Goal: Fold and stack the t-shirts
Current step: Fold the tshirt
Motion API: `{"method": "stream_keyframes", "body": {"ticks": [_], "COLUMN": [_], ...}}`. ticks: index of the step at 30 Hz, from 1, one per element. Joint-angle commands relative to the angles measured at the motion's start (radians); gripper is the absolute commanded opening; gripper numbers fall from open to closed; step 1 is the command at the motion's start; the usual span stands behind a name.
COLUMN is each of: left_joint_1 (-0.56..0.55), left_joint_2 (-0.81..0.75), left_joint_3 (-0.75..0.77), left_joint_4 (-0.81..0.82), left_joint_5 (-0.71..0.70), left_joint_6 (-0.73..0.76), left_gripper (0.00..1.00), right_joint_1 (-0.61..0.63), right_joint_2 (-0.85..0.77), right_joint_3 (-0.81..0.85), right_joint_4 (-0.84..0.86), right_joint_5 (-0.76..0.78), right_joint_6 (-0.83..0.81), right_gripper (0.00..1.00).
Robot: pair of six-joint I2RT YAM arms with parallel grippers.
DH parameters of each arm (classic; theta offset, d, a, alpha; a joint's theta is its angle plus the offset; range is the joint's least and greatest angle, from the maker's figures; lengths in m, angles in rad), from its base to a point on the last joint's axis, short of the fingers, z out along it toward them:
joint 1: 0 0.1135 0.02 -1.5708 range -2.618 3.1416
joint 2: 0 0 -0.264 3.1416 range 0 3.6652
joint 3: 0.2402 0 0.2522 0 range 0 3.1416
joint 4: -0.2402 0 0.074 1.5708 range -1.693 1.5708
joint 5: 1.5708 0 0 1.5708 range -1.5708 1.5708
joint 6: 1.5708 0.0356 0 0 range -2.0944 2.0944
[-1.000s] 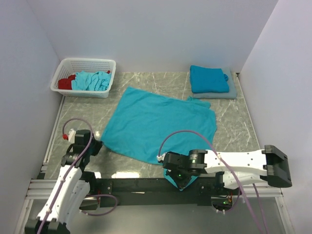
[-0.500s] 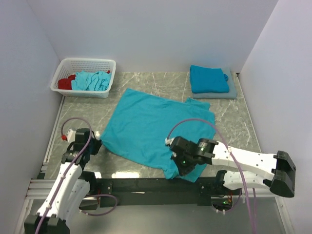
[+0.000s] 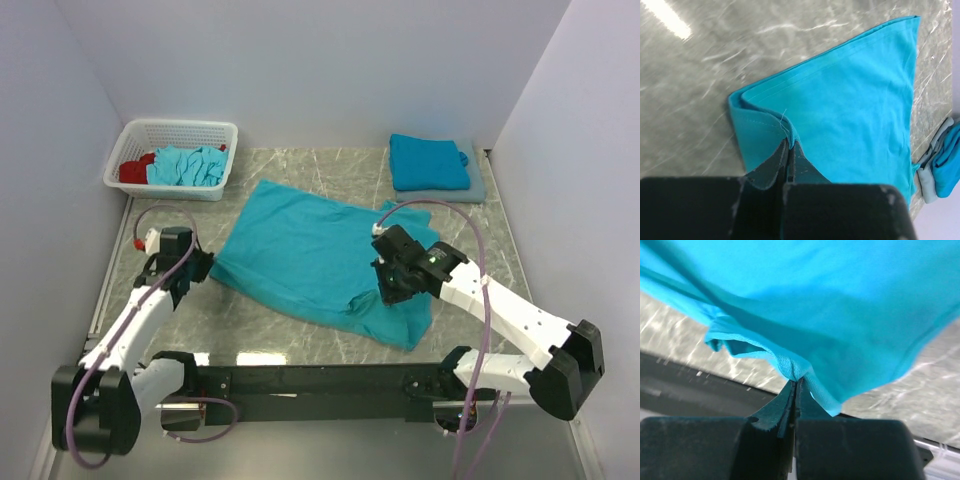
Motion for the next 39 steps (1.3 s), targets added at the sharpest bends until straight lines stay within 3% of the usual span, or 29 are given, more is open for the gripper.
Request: {"method": "stream_keyframes", "body": {"ticks": [1, 15, 21, 24, 25, 27, 28, 29, 32, 36, 39], "left_joint_1": [0.002, 0.002, 0.0, -0.003, -0.006, -0.011, -0.015, -0.018, -0.041, -0.078, -0.083], "left_joint_2": [0.061, 0.403, 0.549, 0.592, 0.598, 0.598, 0.593, 0.587, 0.55, 0.512, 0.517], "left_joint_3": [0.076, 0.248, 0.358, 0.398, 0.407, 0.43, 0.438, 0.452, 0.472, 0.473, 0.449], "left_joint_4": [0.093, 0.271, 0.269, 0.258, 0.257, 0.246, 0.239, 0.229, 0.185, 0.173, 0.212], "left_joint_5": [0.003, 0.076, 0.096, 0.112, 0.112, 0.109, 0.109, 0.104, 0.064, 0.046, 0.116], "left_joint_6": [0.037, 0.091, 0.145, 0.169, 0.186, 0.2, 0.217, 0.223, 0.249, 0.287, 0.295], "left_gripper": [0.01, 0.01, 0.02, 0.32, 0.56, 0.8, 0.81, 0.82, 0.86, 0.9, 0.91], "right_joint_1": [-0.054, -0.217, -0.275, -0.292, -0.295, -0.311, -0.311, -0.315, -0.317, -0.32, -0.318], "right_joint_2": [0.02, 0.126, 0.22, 0.27, 0.298, 0.333, 0.343, 0.353, 0.375, 0.335, 0.292], "right_joint_3": [0.051, 0.142, 0.186, 0.215, 0.22, 0.238, 0.246, 0.264, 0.294, 0.275, 0.22], "right_joint_4": [-0.021, 0.044, 0.111, 0.108, 0.114, 0.119, 0.119, 0.114, 0.096, 0.116, 0.165], "right_joint_5": [0.059, 0.116, 0.097, 0.137, 0.149, 0.178, 0.224, 0.255, 0.313, 0.287, 0.156], "right_joint_6": [-0.03, -0.097, -0.154, -0.151, -0.151, -0.136, -0.128, -0.104, -0.064, -0.05, -0.056], "right_gripper": [0.0, 0.0, 0.0, 0.0, 0.0, 0.13, 0.24, 0.47, 0.69, 0.74, 0.76]}}
